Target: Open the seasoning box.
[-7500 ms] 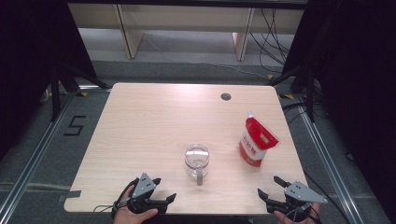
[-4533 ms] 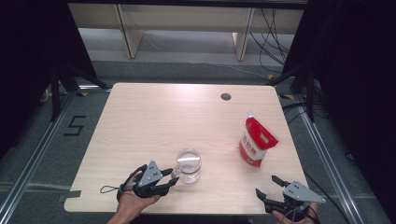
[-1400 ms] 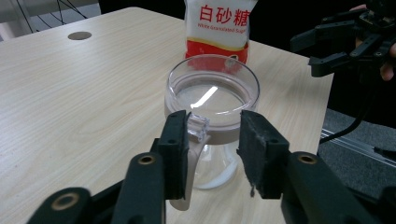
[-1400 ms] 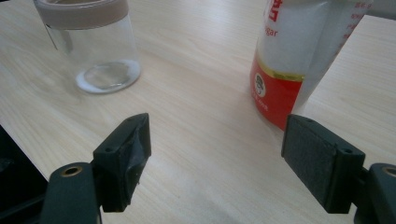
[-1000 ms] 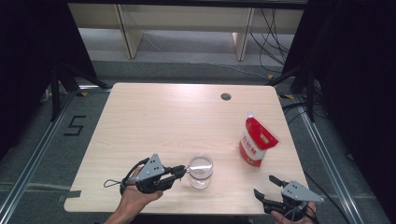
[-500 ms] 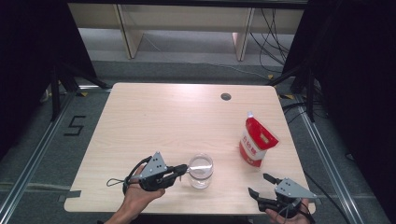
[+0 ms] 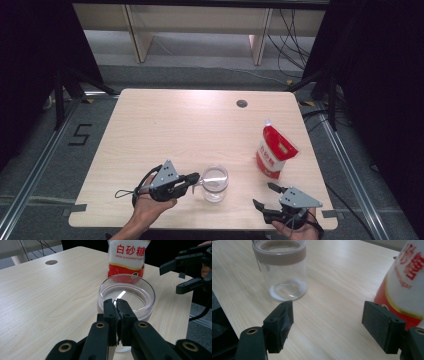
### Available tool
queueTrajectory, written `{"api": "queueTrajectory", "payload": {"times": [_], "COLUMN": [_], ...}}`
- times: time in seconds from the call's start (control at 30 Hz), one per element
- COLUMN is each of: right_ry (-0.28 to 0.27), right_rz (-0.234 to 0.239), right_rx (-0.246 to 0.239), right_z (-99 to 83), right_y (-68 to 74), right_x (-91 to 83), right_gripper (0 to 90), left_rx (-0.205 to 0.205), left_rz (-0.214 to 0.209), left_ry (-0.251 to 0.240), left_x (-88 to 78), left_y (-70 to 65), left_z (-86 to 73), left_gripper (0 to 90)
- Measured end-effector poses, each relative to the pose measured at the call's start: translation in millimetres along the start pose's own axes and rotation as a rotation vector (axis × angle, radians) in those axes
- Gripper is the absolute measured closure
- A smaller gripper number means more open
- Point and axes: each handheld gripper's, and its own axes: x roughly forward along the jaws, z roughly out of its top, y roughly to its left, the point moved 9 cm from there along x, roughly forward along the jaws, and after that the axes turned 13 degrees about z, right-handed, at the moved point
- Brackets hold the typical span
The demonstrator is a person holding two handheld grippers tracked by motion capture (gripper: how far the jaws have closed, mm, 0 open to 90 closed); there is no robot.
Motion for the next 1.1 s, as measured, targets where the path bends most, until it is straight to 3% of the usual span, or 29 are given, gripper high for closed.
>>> {"api": "queueTrajectory", "payload": {"times": [0.13, 0.17, 0.23, 0.3, 0.37, 0.43, 0.53, 0.9, 1.0, 1.03, 1.1], "right_ry": [-0.002, 0.009, 0.014, -0.003, -0.005, -0.020, -0.064, -0.069, -0.071, -0.070, -0.069], "right_rz": [0.019, 0.024, 0.036, 0.043, 0.067, 0.045, 0.055, 0.067, 0.072, 0.078, 0.088], "right_rx": [-0.011, -0.015, 0.000, -0.014, -0.008, -0.030, -0.037, -0.078, -0.059, -0.086, -0.092], "right_z": [3.3, 3.4, 4.0, 7.0, 8.5, 10.9, 20.0, 28.9, 30.6, 31.5, 33.6], "right_y": [3.9, 5.3, 8.1, 8.2, 11.9, 9.5, 11.0, 11.8, 12.5, 11.9, 13.6], "right_x": [8.2, 9.6, 12.3, 15.8, 19.6, 19.1, 21.9, 33.3, 35.3, 37.3, 40.7], "right_gripper": [26.9, 27.3, 28.0, 29.6, 36.0, 38.0, 46.4, 60.9, 65.4, 66.8, 69.2], "left_rx": [0.009, -0.009, -0.001, 0.002, 0.003, 0.001, 0.003, 0.025, -0.001, 0.015, 0.019], "left_rz": [-0.001, 0.005, 0.001, -0.004, -0.003, -0.002, -0.003, -0.002, 0.007, 0.005, 0.007], "left_ry": [-0.004, 0.000, -0.002, -0.002, -0.003, -0.005, -0.009, -0.016, -0.007, -0.011, -0.007], "left_x": [0.8, 0.8, 0.9, 0.6, 0.6, 0.6, 0.5, 0.2, -0.2, -0.1, -0.5], "left_y": [0.5, 0.0, 0.6, 0.5, 0.4, 0.3, 0.3, 0.7, -0.9, 0.8, 1.8], "left_z": [0.1, -0.3, -0.3, -0.5, -0.5, -0.7, -0.7, -1.5, -3.7, -3.8, -4.3], "left_gripper": [85.9, 85.9, 85.8, 85.3, 85.1, 85.1, 85.1, 84.9, 84.8, 84.8, 84.4]}}
